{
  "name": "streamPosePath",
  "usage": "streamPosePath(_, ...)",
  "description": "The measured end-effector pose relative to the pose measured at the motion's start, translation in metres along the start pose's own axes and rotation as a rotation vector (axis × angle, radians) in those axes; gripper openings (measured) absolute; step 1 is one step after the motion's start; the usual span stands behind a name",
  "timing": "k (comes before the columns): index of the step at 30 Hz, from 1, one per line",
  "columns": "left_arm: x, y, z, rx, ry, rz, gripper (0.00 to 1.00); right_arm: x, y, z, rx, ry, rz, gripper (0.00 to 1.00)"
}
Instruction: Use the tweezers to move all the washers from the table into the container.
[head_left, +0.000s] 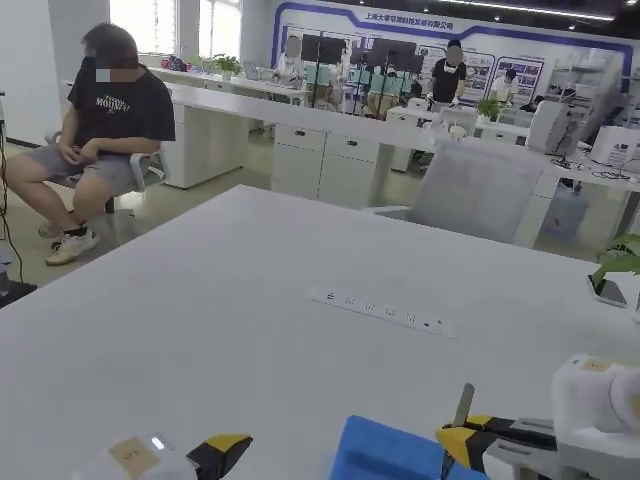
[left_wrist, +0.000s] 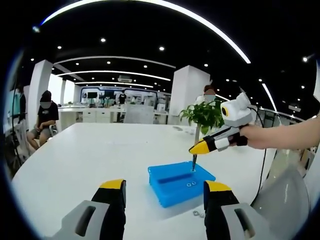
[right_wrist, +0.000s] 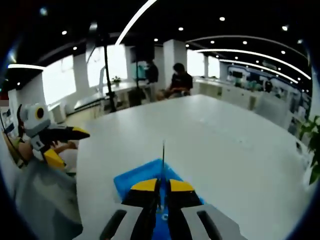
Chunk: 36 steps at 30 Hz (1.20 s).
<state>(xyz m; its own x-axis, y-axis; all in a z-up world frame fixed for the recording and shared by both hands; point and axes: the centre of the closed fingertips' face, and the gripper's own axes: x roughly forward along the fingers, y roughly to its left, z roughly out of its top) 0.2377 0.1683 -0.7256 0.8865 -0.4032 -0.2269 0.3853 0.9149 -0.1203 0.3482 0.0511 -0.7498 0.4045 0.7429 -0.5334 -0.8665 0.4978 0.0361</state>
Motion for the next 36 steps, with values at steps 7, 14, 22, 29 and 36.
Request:
streamPosePath(7, 0.001, -0.002, 0.001, 0.003, -0.005, -0.009, 0.63, 0.009, 0.001, 0.004, 0.037, -0.022, 0.013, 0.03)
streamPosePath(14, 0.001, -0.003, 0.000, 0.001, 0.001, -0.009, 0.63, 0.025, 0.002, -0.004, 0.067, -0.022, 0.026, 0.03)
streamPosePath(22, 0.003, -0.005, -0.003, 0.013, 0.018, -0.020, 0.63, 0.032, -0.004, -0.020, 0.103, -0.018, 0.007, 0.04)
streamPosePath(29, 0.003, -0.006, -0.003, 0.008, 0.018, -0.025, 0.63, 0.035, -0.003, -0.027, 0.111, -0.012, 0.003, 0.04)
streamPosePath(36, 0.003, -0.005, -0.003, -0.005, 0.015, -0.022, 0.63, 0.040, -0.002, -0.034, 0.100, 0.001, -0.004, 0.04)
